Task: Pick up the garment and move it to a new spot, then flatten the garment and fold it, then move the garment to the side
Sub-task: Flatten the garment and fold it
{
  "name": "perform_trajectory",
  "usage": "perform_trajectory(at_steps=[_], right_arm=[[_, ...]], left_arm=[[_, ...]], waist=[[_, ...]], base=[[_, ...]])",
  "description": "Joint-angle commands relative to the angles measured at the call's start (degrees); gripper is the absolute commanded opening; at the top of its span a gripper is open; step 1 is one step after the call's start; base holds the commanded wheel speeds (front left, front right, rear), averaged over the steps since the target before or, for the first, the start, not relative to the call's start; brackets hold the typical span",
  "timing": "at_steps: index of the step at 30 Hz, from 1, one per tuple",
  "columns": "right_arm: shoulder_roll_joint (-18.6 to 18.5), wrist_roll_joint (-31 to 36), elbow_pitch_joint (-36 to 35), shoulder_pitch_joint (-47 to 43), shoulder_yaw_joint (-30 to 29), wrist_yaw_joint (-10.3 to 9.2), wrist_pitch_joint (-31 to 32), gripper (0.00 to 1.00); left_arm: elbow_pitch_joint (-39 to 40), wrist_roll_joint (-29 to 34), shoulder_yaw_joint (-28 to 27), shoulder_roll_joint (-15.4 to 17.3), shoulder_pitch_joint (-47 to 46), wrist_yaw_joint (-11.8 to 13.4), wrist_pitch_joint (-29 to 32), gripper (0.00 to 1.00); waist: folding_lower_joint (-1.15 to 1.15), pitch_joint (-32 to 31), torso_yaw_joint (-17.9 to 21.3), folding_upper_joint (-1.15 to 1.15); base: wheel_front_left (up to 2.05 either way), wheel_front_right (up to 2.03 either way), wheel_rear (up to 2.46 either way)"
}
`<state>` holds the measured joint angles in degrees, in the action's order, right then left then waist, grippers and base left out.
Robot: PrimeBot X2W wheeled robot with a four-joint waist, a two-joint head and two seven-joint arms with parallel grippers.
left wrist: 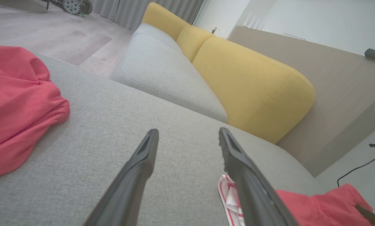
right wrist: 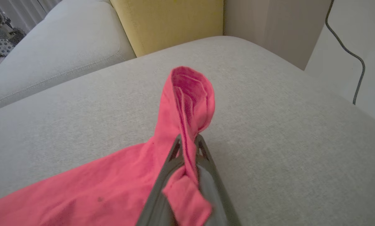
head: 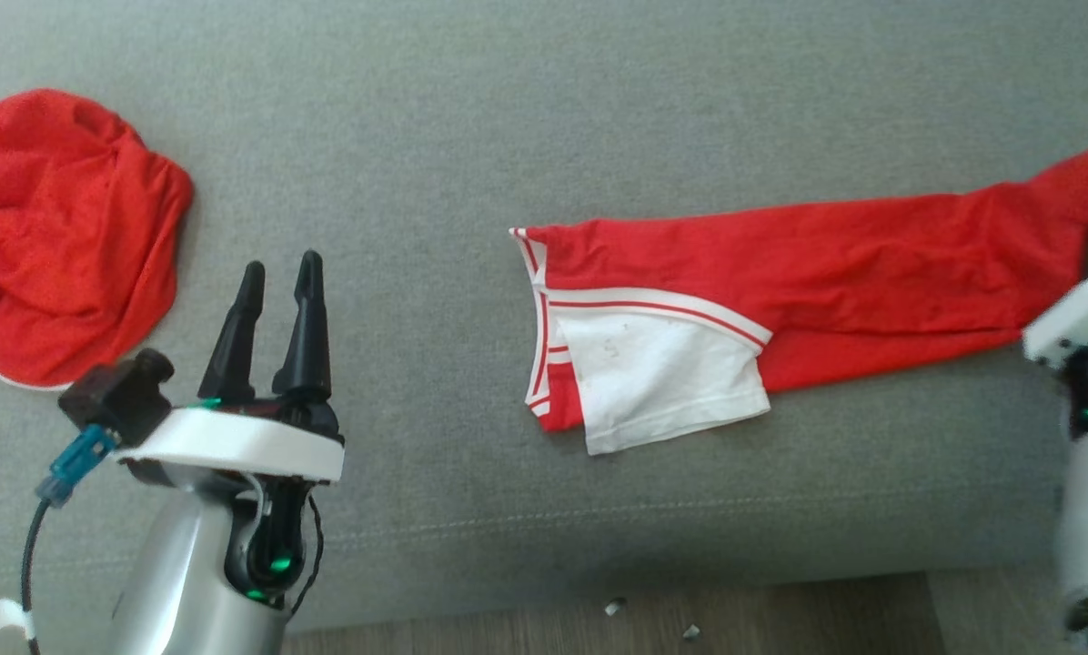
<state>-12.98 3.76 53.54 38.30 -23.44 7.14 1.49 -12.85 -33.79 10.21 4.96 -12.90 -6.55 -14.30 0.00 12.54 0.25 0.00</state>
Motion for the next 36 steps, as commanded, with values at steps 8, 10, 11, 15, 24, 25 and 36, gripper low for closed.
perform_trajectory(at_steps=[8, 10, 11, 15, 24, 25, 36], right_arm=[[8.01, -7.58, -13.36, -1.93, 15.34, 0.35, 4.92, 0.0], [8.92, -10.61, -17.37, -4.13, 19.69, 0.35, 7.02, 0.0], [9.25, -12.36, -19.58, -5.29, 21.57, 0.35, 8.09, 0.0], [9.91, -17.68, -28.71, -10.21, 28.45, 0.35, 12.13, 0.0], [10.08, -26.99, -38.57, -17.25, 38.06, 0.35, 15.06, 0.0], [10.09, -27.87, -38.62, -17.57, 38.82, 0.35, 14.75, 0.0], [10.1, -35.57, -30.56, -16.43, 46.59, 0.35, 8.21, 0.0]], left_arm=[[0.37, 0.13, -3.13, -0.31, 1.27, -0.45, -0.7, 1.0], [0.22, 0.09, -3.11, -0.49, 1.68, -0.5, -0.7, 1.0], [0.17, 0.08, -3.1, -0.58, 1.85, -0.53, -0.7, 1.0], [0.03, 0.06, -3.05, -0.88, 2.39, -0.62, -0.7, 1.0], [-0.44, 0.0, -2.43, -1.3, 2.55, -0.77, -0.7, 1.0], [-0.54, -0.03, -2.34, -1.35, 2.46, -0.79, -0.7, 1.0], [-1.45, -0.23, -1.27, -1.74, 1.25, -0.89, -0.7, 1.0]], waist=[[0.0, -4.5, 1.57, 0.0], [0.0, -5.15, 1.73, 0.0], [0.0, -5.4, 1.78, 0.0], [0.0, -6.03, 1.77, 0.0], [0.0, -5.65, 0.2, 0.0], [0.0, -5.49, -0.14, 0.0], [0.0, -2.69, -3.87, 0.0]], base=[[0.0, 0.0, 0.0], [0.0, 0.0, 0.0], [0.0, 0.0, 0.0], [0.0, 0.0, 0.0], [0.0, 0.0, 0.0], [0.0, 0.0, 0.0], [0.0, 0.0, 0.0]])
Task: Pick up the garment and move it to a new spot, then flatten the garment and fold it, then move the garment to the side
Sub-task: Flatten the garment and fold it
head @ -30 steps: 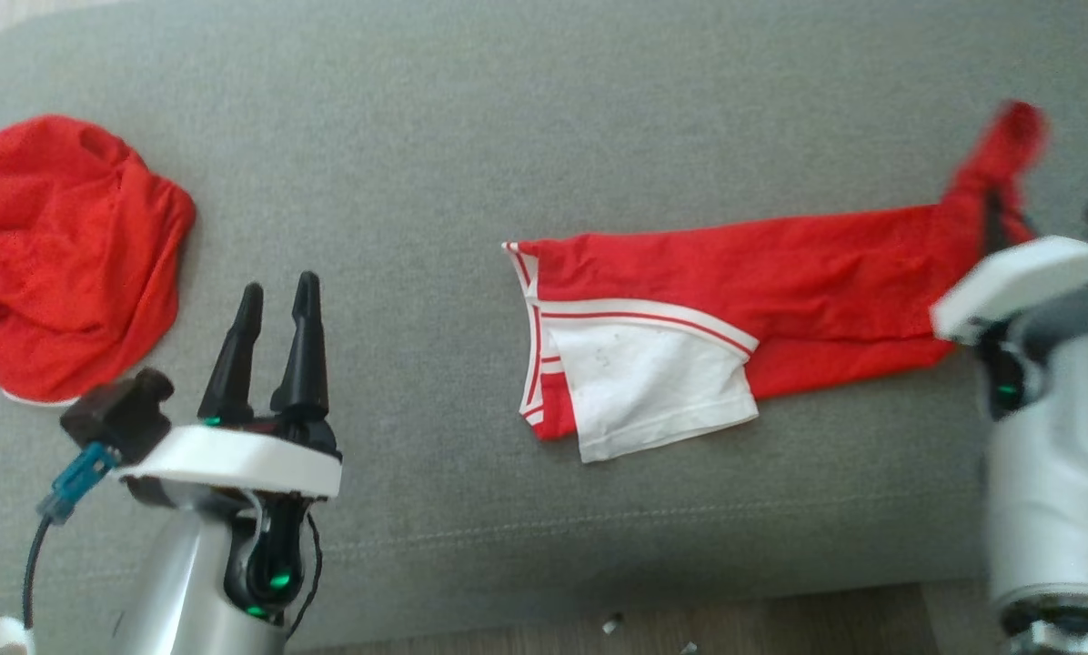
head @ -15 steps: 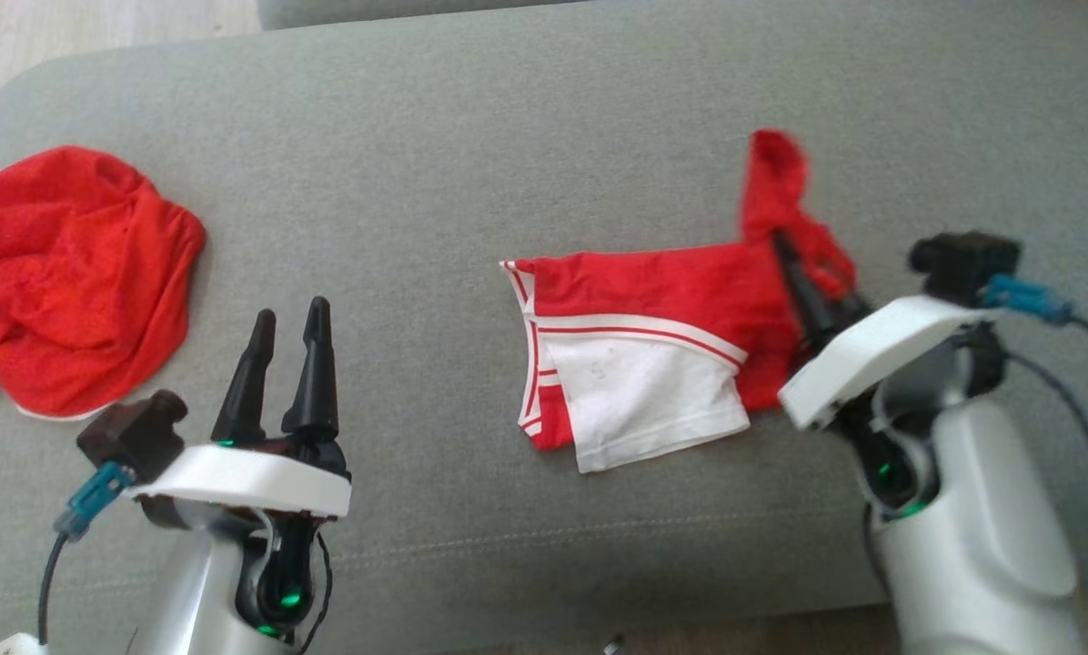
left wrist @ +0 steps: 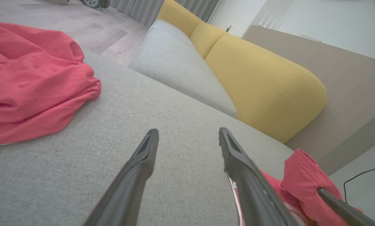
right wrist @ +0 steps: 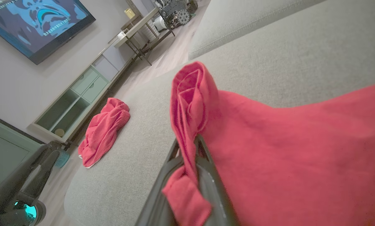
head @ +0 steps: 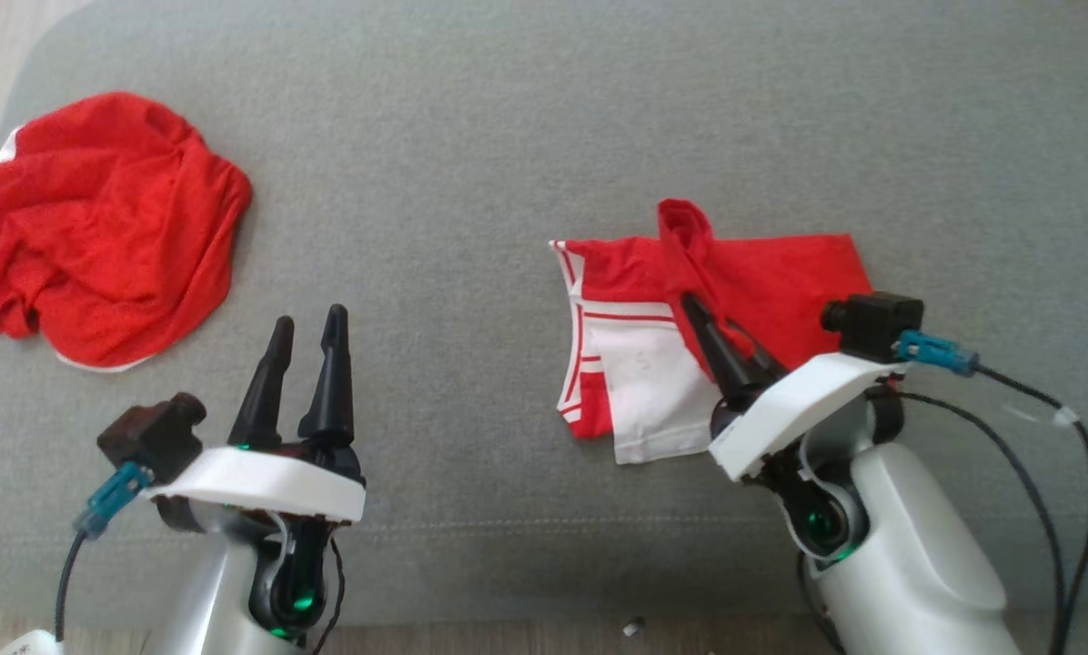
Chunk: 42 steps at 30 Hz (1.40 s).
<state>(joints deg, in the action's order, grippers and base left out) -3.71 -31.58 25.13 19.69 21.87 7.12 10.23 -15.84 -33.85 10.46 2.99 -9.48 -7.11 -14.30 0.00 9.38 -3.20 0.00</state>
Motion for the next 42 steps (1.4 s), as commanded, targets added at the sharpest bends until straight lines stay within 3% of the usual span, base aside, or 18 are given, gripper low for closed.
perform_trajectory(at_steps=[1, 2, 3, 4, 9, 13, 21, 26, 33, 42], right_arm=[[0.82, -0.75, -1.05, 2.63, 1.76, 0.36, -1.13, 0.0], [0.82, -1.39, -0.07, 3.12, 2.19, 0.36, -1.96, 0.11], [0.82, -2.34, 0.81, 3.62, 2.74, 0.36, -2.85, 0.68], [0.82, -3.47, 1.66, 4.07, 3.47, 0.36, -3.59, 1.0], [0.83, -9.52, 4.33, 6.16, 6.67, 0.36, -5.45, 1.0], [0.83, -9.15, 6.31, 8.12, 5.16, 0.36, -7.28, 1.0], [0.63, 3.74, 6.22, 10.71, -5.25, 0.36, -11.2, 1.0], [-2.72, 13.39, 0.93, 8.54, -9.65, 0.36, -13.19, 1.0], [-5.46, 16.81, -5.91, 3.15, -15.31, 0.36, -16.73, 1.0], [-5.52, 21.65, -9.85, -3.55, -18.28, 0.36, -20.68, 1.0]], left_arm=[[1.48, -0.17, -1.52, 0.2, -2.3, -0.33, -0.7, 1.0], [1.4, -0.17, -1.52, 0.17, -2.43, -0.34, -0.7, 1.0], [1.3, -0.14, -1.52, 0.15, -2.57, -0.34, -0.7, 1.0], [1.18, -0.11, -1.49, 0.13, -2.7, -0.34, -0.7, 1.0], [0.65, 0.0, -1.66, 0.05, -2.96, -0.36, -0.7, 1.0], [0.17, 0.12, -2.03, 0.02, -2.74, -0.36, -0.7, 1.0], [1.18, 0.2, -2.44, -0.03, -2.64, -0.37, -0.7, 1.0], [2.89, 0.28, -3.22, -0.08, -2.9, -0.37, -0.7, 1.0], [6.23, 1.73, -4.34, -0.1, -2.59, -0.14, -0.7, 1.0], [11.58, 11.44, -4.37, -0.11, -0.18, 1.46, -0.7, 1.0]], waist=[[0.0, 0.78, -0.65, 0.0], [0.0, 1.03, -0.88, 0.0], [0.0, 1.24, -1.09, 0.0], [0.0, 1.42, -1.29, 0.0], [0.0, 1.69, -1.66, 0.0], [0.0, 1.22, -0.85, 0.0], [0.0, -0.4, 2.12, 0.0], [0.0, -0.54, 3.39, 0.0], [0.0, -0.78, 4.37, 0.0], [0.0, -0.95, 5.21, 0.0]], base=[[0.0, 0.0, 0.0], [0.0, 0.0, 0.0], [0.0, 0.0, 0.0], [0.0, 0.0, 0.0], [0.0, 0.0, 0.0], [0.0, 0.0, 0.0], [0.0, 0.0, 0.0], [0.0, 0.0, 0.0], [0.0, 0.0, 0.0], [0.0, 0.0, 0.0]])
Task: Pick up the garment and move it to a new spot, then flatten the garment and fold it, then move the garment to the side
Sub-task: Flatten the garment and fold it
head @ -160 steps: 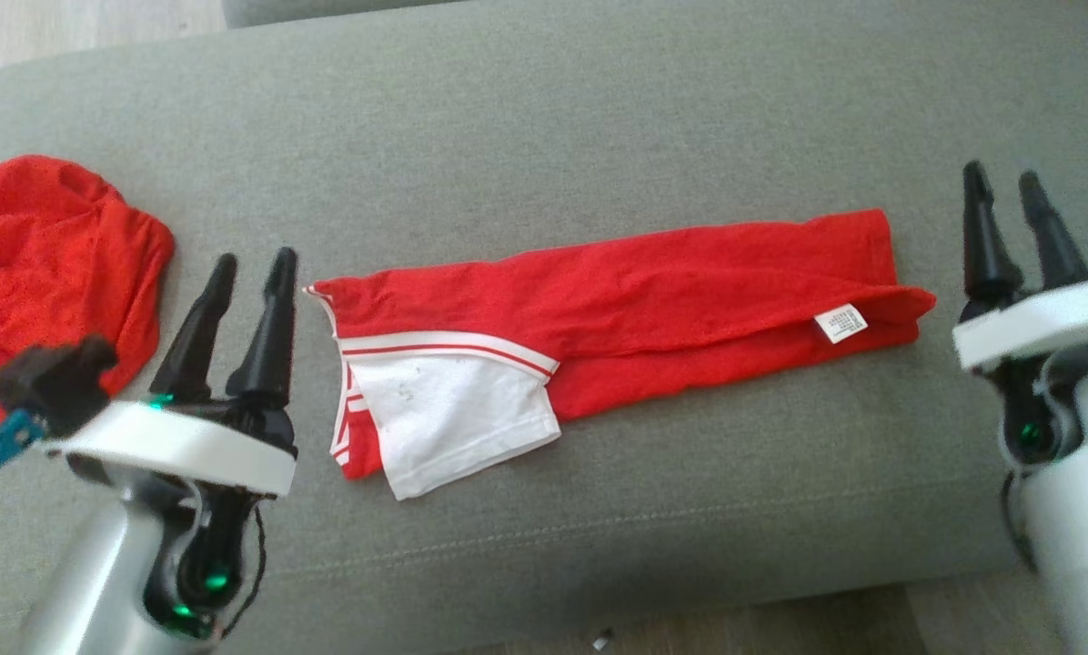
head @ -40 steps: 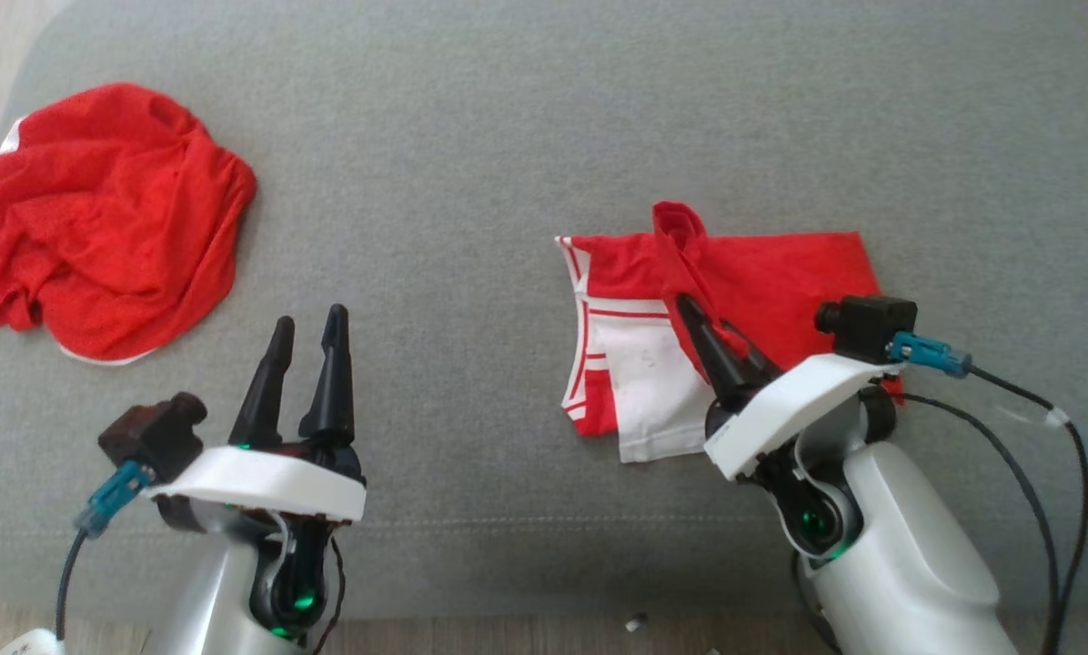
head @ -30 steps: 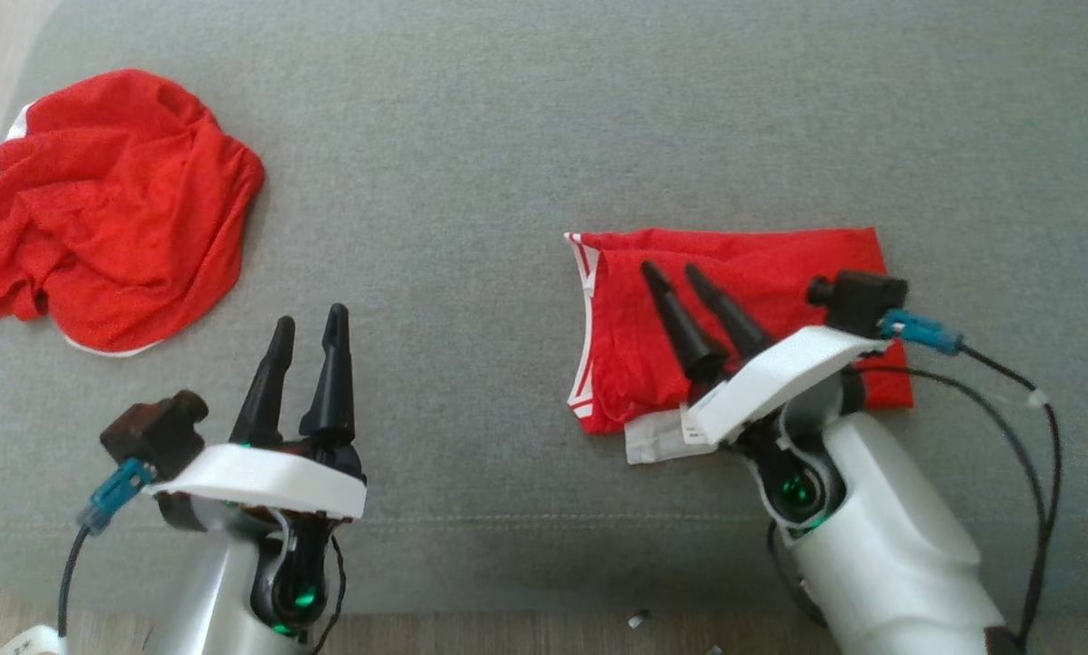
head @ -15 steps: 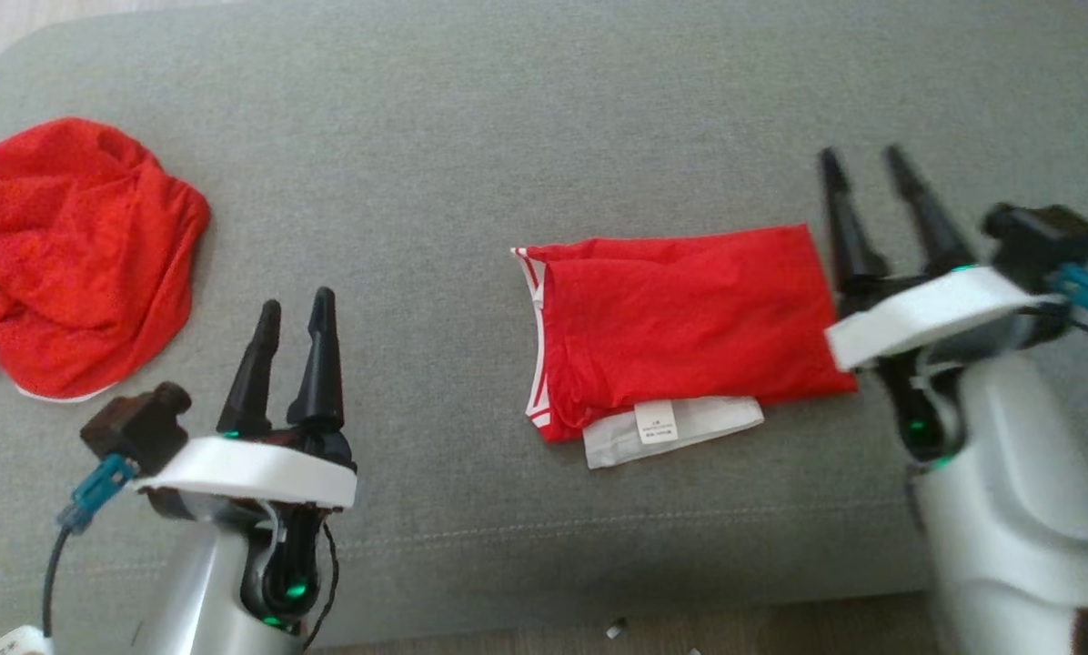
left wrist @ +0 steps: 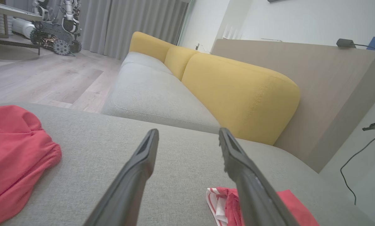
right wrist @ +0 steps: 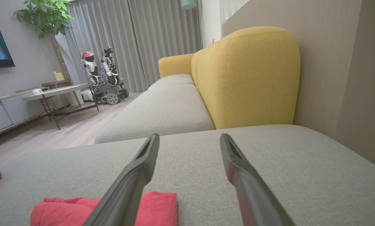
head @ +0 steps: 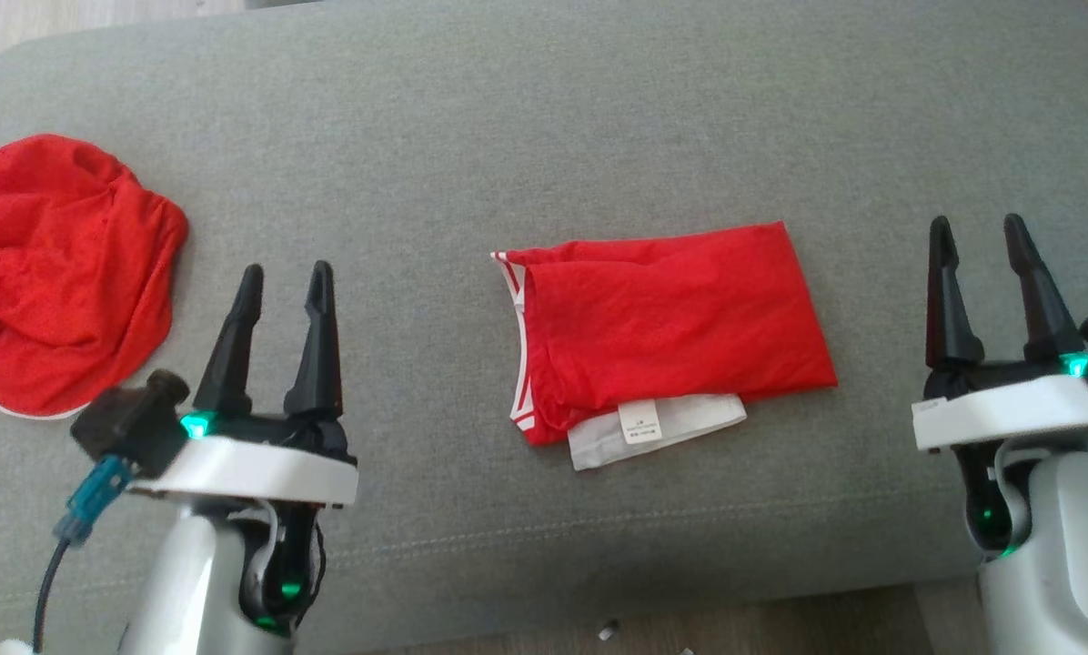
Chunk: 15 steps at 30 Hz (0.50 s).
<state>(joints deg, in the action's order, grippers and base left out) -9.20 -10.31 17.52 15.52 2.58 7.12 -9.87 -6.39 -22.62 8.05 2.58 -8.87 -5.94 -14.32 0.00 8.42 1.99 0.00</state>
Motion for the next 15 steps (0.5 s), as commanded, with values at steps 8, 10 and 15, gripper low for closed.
perform_trajectory(at_steps=[8, 10, 15], right_arm=[[1.52, 3.58, -2.38, -0.82, 0.52, 0.36, -2.02, 1.0], [1.69, 4.03, -2.23, -0.89, 0.43, 0.36, -2.23, 1.0], [2.24, 4.59, -1.68, -0.92, 0.41, 0.36, -2.58, 1.0]], left_arm=[[5.45, 2.95, -2.42, 0.31, 1.37, 2.01, -0.68, 1.0], [5.79, 2.99, -2.6, 0.31, 1.61, 1.99, -0.68, 1.0], [6.04, 3.16, -2.72, 0.31, 1.95, 1.94, -0.68, 1.0]], waist=[[0.0, 0.35, -0.19, 0.0], [0.0, 0.35, -0.33, 0.0], [0.0, 0.27, -0.43, 0.0]], base=[[0.0, 0.0, 0.0], [0.0, 0.0, 0.0], [0.0, 0.0, 0.0]])
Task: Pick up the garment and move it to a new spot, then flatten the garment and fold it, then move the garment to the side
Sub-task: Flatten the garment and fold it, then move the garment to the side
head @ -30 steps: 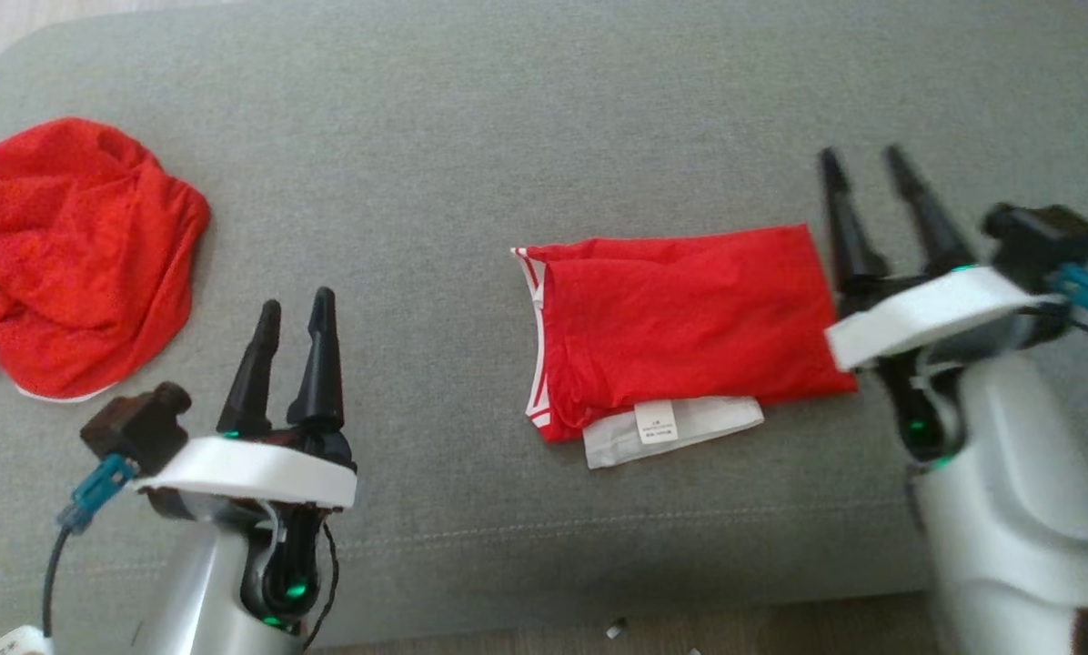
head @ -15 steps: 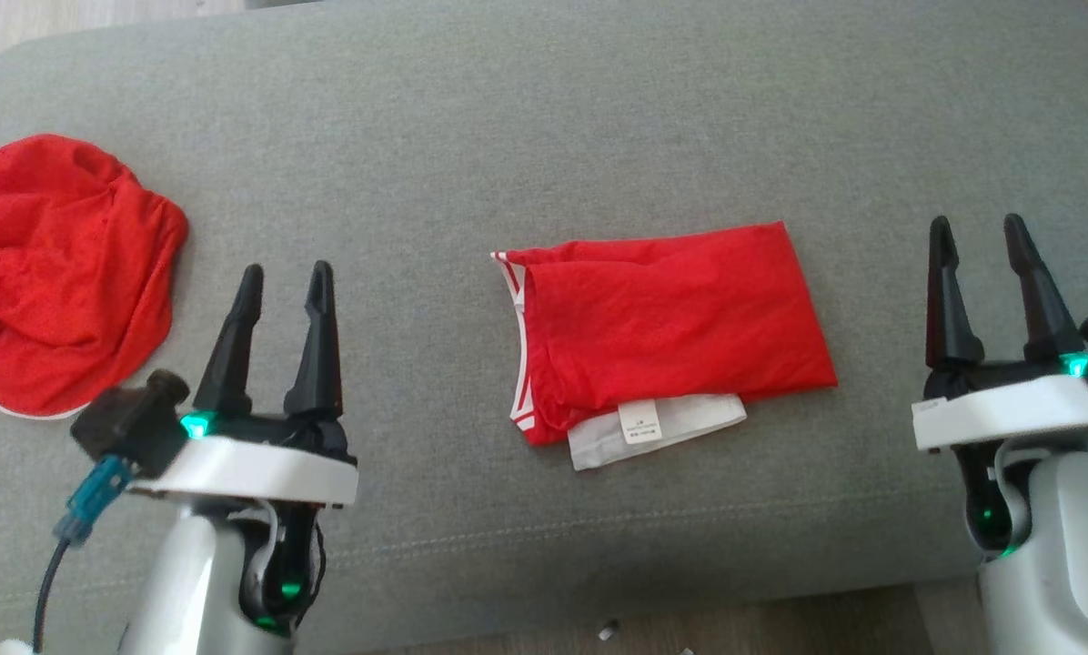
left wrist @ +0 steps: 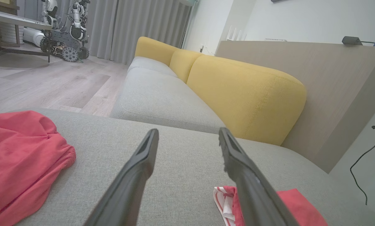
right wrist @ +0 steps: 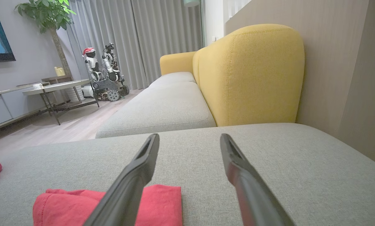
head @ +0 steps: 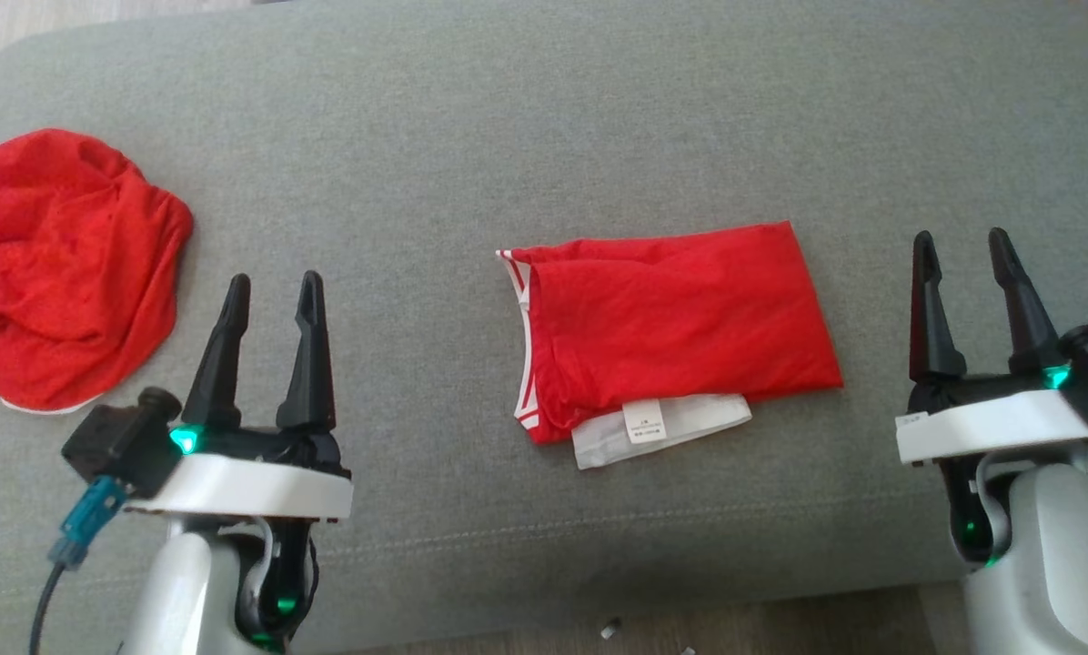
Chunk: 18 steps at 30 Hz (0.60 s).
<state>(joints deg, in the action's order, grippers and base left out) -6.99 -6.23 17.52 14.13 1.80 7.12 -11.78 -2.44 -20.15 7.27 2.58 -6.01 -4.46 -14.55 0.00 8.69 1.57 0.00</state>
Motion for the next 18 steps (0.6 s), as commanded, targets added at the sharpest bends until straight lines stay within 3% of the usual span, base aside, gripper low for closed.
perform_trajectory(at_steps=[1, 18], right_arm=[[0.1, 0.58, -1.58, 0.49, 1.22, 0.36, -0.71, 1.0], [1.34, -0.62, 5.35, 4.28, 3.04, 0.36, 2.52, 1.0]], left_arm=[[2.07, 0.81, -1.83, 0.3, -0.87, 0.44, -0.45, 1.0], [1.49, 0.39, -0.1, 0.3, -2.95, 0.64, -0.45, 1.0]], waist=[[0.0, 0.01, -0.01, 0.0], [0.0, 4.24, -1.23, 0.0]], base=[[0.0, 0.0, 0.0], [0.0, 0.0, 0.0]])
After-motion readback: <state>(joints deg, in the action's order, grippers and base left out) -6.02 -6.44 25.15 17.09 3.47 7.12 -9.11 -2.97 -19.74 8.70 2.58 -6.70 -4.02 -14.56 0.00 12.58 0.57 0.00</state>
